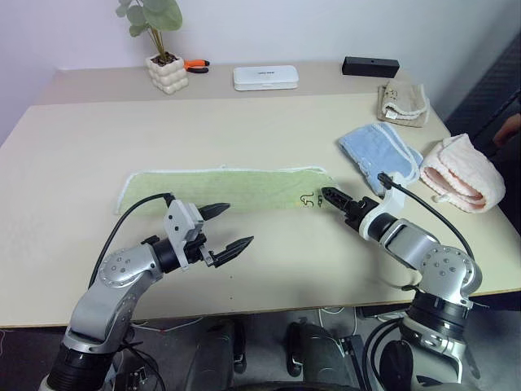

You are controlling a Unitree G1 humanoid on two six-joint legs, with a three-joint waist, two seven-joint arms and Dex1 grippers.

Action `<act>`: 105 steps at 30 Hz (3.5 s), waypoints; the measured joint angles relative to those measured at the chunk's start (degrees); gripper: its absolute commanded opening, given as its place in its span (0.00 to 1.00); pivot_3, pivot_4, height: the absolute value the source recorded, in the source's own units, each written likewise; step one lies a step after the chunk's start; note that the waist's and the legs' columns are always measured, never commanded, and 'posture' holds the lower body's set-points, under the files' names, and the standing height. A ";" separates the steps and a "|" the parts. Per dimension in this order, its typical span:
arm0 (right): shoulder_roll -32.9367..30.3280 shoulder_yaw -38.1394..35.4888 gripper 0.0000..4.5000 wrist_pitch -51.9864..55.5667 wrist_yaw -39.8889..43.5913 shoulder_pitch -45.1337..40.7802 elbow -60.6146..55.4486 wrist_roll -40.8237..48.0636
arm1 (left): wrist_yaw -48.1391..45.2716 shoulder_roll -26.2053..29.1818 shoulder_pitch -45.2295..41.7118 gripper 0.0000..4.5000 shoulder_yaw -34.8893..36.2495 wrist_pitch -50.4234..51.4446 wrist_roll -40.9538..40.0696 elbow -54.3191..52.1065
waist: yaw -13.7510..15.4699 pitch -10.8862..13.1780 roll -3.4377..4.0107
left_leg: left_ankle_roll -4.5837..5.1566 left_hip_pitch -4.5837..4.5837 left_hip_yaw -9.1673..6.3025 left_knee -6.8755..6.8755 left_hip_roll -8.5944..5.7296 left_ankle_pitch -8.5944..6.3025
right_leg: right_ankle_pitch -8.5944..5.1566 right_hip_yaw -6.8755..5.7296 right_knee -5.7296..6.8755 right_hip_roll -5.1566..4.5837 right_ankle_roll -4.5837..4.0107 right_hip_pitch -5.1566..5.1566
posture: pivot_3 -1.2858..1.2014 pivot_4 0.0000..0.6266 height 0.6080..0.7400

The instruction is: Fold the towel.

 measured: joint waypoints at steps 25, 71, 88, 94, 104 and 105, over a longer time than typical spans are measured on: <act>-8.65 0.50 0.88 2.84 1.10 -0.53 1.50 2.53 | 2.29 -1.00 1.62 1.00 0.98 -0.65 1.47 0.29 | 0.08 0.01 0.02 | 0.03 -0.04 0.00 -0.04 0.01 -0.02 | -0.01 0.00 -0.05 0.01 0.01 -0.02 | 0.52 0.24 0.94; -28.77 34.74 0.01 -10.17 22.89 -7.04 -9.10 -9.93 | 2.13 -1.99 -0.94 1.00 -1.04 -1.67 4.13 3.42 | 0.02 0.08 0.12 | 0.08 -0.11 0.05 -0.07 0.09 -0.06 | -0.03 0.01 -0.15 0.02 0.01 -0.14 | 0.52 0.24 0.94; -17.10 48.81 0.42 -17.13 29.15 -12.11 -1.09 -24.32 | 4.41 -2.35 2.21 1.00 -0.70 -1.43 5.04 0.84 | 0.10 0.07 0.07 | 0.08 -0.15 0.05 -0.04 0.03 -0.06 | -0.02 -0.01 -0.13 -0.02 0.02 -0.13 | 0.52 0.24 0.94; -20.44 42.08 0.63 -19.95 35.14 -9.69 -6.21 -21.86 | 4.59 -2.28 2.99 1.00 0.11 -1.40 4.95 0.63 | 0.22 0.07 0.07 | 0.10 -0.14 0.04 -0.04 0.02 -0.07 | -0.02 -0.02 -0.15 -0.04 0.02 -0.12 | 0.52 0.24 0.94; -15.51 38.36 0.01 -25.25 33.81 -10.59 2.73 -24.01 | 6.84 -2.41 5.41 1.00 5.60 0.25 1.63 0.29 | 0.05 0.07 0.07 | 0.08 -0.12 0.05 -0.05 0.03 -0.06 | -0.02 -0.02 -0.13 -0.02 0.02 -0.12 | 0.52 0.24 0.94; -14.73 39.73 0.01 -26.81 33.90 -10.79 4.44 -25.45 | 6.98 -2.45 5.72 1.00 6.26 0.48 1.24 0.23 | 0.03 0.06 0.07 | 0.08 -0.12 0.05 -0.05 0.03 -0.06 | -0.01 -0.02 -0.13 -0.02 0.02 -0.12 | 0.52 0.24 0.94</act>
